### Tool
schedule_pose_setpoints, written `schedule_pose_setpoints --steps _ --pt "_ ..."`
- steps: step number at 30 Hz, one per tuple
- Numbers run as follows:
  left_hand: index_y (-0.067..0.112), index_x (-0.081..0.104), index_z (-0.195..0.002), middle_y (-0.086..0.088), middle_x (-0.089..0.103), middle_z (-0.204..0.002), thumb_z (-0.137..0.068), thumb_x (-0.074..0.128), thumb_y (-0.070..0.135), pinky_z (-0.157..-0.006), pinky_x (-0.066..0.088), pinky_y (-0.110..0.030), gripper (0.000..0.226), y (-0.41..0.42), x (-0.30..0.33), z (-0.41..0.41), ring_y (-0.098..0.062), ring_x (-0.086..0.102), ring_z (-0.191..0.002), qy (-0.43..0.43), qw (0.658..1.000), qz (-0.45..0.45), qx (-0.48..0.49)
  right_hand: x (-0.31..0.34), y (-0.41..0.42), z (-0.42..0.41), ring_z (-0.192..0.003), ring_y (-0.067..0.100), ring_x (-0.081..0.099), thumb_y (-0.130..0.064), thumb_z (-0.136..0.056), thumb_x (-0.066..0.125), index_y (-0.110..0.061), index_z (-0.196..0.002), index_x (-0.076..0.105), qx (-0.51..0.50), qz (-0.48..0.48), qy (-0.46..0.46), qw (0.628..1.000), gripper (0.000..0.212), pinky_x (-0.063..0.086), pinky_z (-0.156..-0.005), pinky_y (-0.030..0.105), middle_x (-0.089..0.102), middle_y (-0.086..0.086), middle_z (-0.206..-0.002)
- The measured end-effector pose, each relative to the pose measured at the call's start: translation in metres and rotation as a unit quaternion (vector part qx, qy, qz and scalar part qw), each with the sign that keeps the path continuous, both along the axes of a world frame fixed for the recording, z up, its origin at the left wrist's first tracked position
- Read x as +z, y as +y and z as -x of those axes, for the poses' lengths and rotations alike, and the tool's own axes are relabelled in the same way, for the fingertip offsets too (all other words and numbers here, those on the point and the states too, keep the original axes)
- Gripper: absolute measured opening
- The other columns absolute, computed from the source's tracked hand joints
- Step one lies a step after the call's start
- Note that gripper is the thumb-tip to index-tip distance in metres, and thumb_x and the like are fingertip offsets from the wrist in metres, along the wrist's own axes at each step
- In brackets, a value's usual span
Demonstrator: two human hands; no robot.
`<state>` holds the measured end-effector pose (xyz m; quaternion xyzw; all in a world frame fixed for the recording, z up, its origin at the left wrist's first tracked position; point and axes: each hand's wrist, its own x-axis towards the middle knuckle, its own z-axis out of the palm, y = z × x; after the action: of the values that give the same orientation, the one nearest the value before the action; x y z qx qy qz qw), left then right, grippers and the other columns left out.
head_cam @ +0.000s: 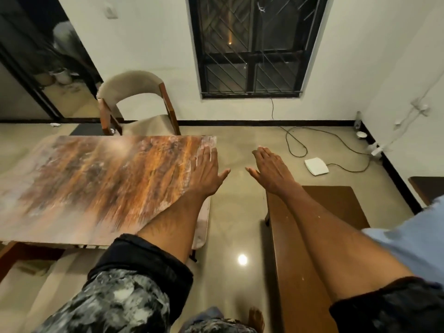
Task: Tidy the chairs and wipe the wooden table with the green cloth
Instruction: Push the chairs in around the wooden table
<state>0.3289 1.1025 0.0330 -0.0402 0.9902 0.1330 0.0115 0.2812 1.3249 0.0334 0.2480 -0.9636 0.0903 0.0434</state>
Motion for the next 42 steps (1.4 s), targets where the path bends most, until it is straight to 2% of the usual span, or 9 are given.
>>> schedule_pose_setpoints --steps 5,10,15,18,20,27,33,42 --pt "0.011 -0.004 -0.169 -0.014 -0.011 -0.177 -0.109 0.037 0.061 -0.131 -0.003 -0.049 0.088 -0.004 0.0 0.043 -0.029 -0.013 -0.164 -0.004 1.0 0.008 0.023 -0.004 -0.008 0.059 -0.156 0.034 0.032 -0.049 -0.11 0.045 -0.006 -0.149 0.042 0.023 0.006 -0.016 1.0 0.058 0.035 -0.12 0.048 0.038 0.021 -0.164" --pt "0.011 -0.007 -0.169 -0.013 -0.013 -0.177 -0.109 0.031 0.063 -0.13 -0.009 -0.045 0.088 -0.021 -0.014 0.099 -0.029 -0.015 -0.164 -0.012 0.998 0.039 0.043 -0.017 -0.025 0.126 -0.157 0.034 0.031 -0.049 -0.11 0.045 -0.006 -0.148 0.043 0.045 -0.001 -0.024 0.999 0.057 0.034 -0.122 0.047 0.037 0.021 -0.165" --pt "0.01 -0.007 -0.169 -0.013 -0.015 -0.177 -0.11 0.027 0.062 -0.125 -0.016 -0.041 0.086 -0.042 -0.017 0.161 -0.029 -0.017 -0.163 -0.01 0.997 0.039 0.061 -0.003 -0.05 0.191 -0.157 0.034 0.031 -0.051 -0.11 0.044 -0.006 -0.151 0.041 0.073 -0.024 -0.021 0.997 0.061 0.033 -0.124 0.047 0.036 0.021 -0.166" --pt "0.01 -0.006 -0.169 -0.013 -0.012 -0.177 -0.11 0.027 0.061 -0.129 -0.01 -0.045 0.085 -0.056 -0.015 0.194 -0.029 -0.014 -0.164 0.002 0.997 0.043 0.061 0.008 -0.062 0.226 -0.158 0.034 0.028 -0.052 -0.11 0.042 -0.005 -0.152 0.041 0.076 -0.038 -0.007 0.996 0.062 0.033 -0.124 0.048 0.034 0.022 -0.167" --pt "0.01 -0.004 -0.169 -0.012 -0.01 -0.177 -0.11 0.031 0.06 -0.13 -0.006 -0.048 0.084 -0.065 -0.016 0.218 -0.028 -0.012 -0.164 0.01 0.997 0.006 0.079 0.012 -0.069 0.25 -0.159 0.034 0.027 -0.052 -0.111 0.041 -0.006 -0.151 0.04 0.08 -0.047 -0.01 0.996 0.062 0.032 -0.124 0.048 0.033 0.022 -0.168" --pt "0.012 -0.005 -0.17 -0.011 -0.013 -0.177 -0.11 0.032 0.06 -0.131 -0.006 -0.049 0.085 -0.091 -0.02 0.271 -0.027 -0.013 -0.164 0.007 0.993 -0.026 0.117 0.014 -0.1 0.32 -0.159 0.034 0.026 -0.052 -0.111 0.042 -0.005 -0.153 0.038 0.104 -0.073 -0.026 0.992 0.064 0.03 -0.126 0.046 0.031 0.021 -0.169" --pt "0.011 -0.001 -0.17 -0.012 -0.008 -0.178 -0.109 0.033 0.062 -0.132 0.001 -0.052 0.086 -0.117 -0.025 0.339 -0.027 -0.009 -0.165 -0.002 0.99 0.007 0.144 0.009 -0.136 0.399 -0.16 0.034 0.025 -0.053 -0.111 0.042 -0.005 -0.154 0.038 0.134 -0.061 -0.031 0.989 0.065 0.029 -0.127 0.047 0.029 0.023 -0.17" --pt "0.012 -0.003 -0.17 -0.012 -0.008 -0.178 -0.109 0.032 0.061 -0.131 -0.001 -0.05 0.086 -0.138 -0.019 0.453 -0.028 -0.008 -0.165 -0.032 0.983 0.04 0.177 -0.005 -0.155 0.541 -0.161 0.034 0.022 -0.053 -0.111 0.04 -0.003 -0.159 0.033 0.148 -0.039 -0.042 0.987 0.07 0.021 -0.129 0.045 0.027 0.023 -0.171"
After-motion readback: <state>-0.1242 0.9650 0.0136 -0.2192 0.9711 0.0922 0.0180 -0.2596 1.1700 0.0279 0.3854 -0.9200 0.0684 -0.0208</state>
